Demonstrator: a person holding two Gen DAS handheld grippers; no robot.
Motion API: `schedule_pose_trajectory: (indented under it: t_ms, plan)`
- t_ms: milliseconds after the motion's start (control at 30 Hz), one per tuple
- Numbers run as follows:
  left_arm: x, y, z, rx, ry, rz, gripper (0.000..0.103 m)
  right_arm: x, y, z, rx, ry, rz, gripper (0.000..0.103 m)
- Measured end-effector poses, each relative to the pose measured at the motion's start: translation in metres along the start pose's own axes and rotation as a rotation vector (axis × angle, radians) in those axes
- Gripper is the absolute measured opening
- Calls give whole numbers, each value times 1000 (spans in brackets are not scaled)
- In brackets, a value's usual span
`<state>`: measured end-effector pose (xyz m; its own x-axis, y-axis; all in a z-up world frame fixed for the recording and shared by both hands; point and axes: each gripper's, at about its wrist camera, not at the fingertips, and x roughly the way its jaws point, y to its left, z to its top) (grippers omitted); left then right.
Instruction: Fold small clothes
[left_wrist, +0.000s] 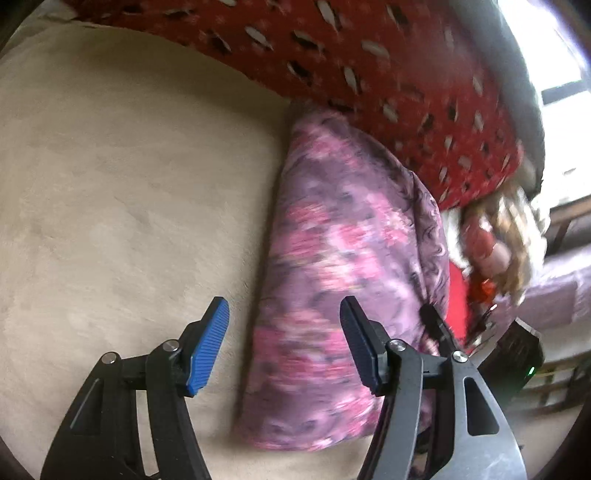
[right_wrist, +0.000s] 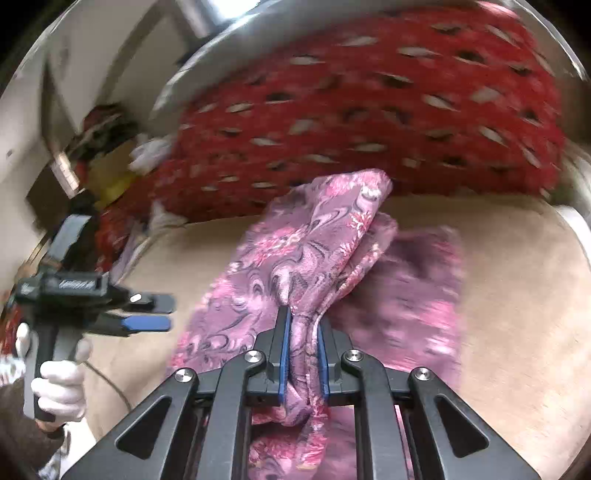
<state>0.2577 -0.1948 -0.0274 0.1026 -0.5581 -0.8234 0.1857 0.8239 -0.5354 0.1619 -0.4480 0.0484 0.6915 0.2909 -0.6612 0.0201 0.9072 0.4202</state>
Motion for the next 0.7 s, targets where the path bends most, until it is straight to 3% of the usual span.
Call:
schedule_pose_trajectory:
  t_ms: [133,200,367,433,467,533,567,633,700]
  plan:
    - [38,-12,-13,58,63,105,62,11,-43,-17,88,50,-51,12]
    - [46,-15,-18,79,56,134,67,22,-53,-29,119,87,-53,13]
    - [25,-23,-7,106,26,97,66,16,-68,-21,241,36,52,22]
    - [18,-25,2,93,-9,86,66,12,-79,-9,318,-22,84,34]
    - [18,-26,7,86,-13,87,66,15,-84,-4,348,-37,87,45]
    - [24,-28,14,71,7,87,66,31,-92,6,391,-13,77,49]
    - [29,-30,17,65,27,80,66,39,-93,10,401,13,71,49]
    - [31,-33,17,70,28,63,66,45,-89,23,339,26,75,14]
    - [35,-37,14,91,-6,75,67,39,-77,41,222,-17,61,8]
